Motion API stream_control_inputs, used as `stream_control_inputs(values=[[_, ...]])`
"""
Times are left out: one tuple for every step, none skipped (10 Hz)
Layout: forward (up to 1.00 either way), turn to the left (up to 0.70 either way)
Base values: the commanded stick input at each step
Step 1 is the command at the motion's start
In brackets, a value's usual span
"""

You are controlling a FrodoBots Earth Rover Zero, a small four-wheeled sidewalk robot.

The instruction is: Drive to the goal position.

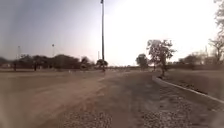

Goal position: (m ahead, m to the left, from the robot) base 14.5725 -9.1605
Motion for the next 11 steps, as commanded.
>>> stream_control_inputs(values=[[0.7,0.0],[0.7,0.0],[0.7,0.0],[0.7,0.0],[0.7,-0.35],[0.7,-0.35],[0.7,-0.35],[0.7,-0.35],[0.7,-0.35],[0.7,-0.19],[0.7,-0.02]])
